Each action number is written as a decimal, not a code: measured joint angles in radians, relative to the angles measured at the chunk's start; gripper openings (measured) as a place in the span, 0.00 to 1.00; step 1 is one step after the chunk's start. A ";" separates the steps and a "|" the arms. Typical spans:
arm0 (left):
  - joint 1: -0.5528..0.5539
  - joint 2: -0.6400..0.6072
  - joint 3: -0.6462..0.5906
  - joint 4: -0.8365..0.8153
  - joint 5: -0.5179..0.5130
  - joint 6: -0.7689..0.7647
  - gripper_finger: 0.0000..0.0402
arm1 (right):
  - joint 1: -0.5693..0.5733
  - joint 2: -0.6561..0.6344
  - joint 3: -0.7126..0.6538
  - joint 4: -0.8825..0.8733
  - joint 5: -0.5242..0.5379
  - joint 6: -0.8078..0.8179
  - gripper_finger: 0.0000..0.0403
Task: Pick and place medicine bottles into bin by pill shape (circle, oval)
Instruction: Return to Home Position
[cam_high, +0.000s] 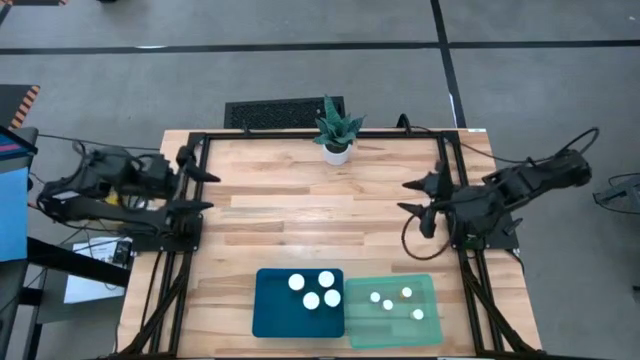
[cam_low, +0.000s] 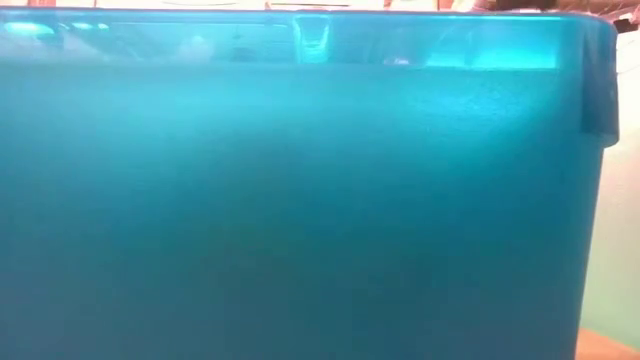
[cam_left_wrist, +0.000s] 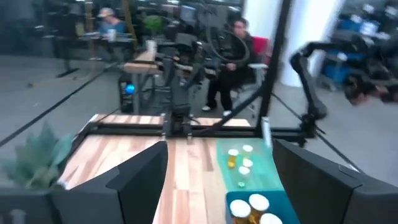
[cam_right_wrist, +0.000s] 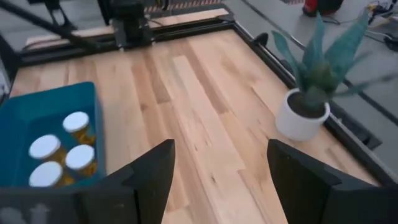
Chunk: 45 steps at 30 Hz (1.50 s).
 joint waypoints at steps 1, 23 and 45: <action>0.000 -0.025 -0.041 0.025 -0.020 -0.019 0.71 | -0.011 -0.041 -0.065 0.046 0.000 0.003 0.66; 0.002 -0.473 -0.774 0.520 -0.057 -0.377 0.71 | -0.148 -0.797 -0.704 0.435 -0.043 -0.006 0.66; 0.002 -0.481 -0.986 0.705 0.105 -0.395 0.71 | -0.148 -0.871 -1.068 0.904 -0.266 -0.201 0.66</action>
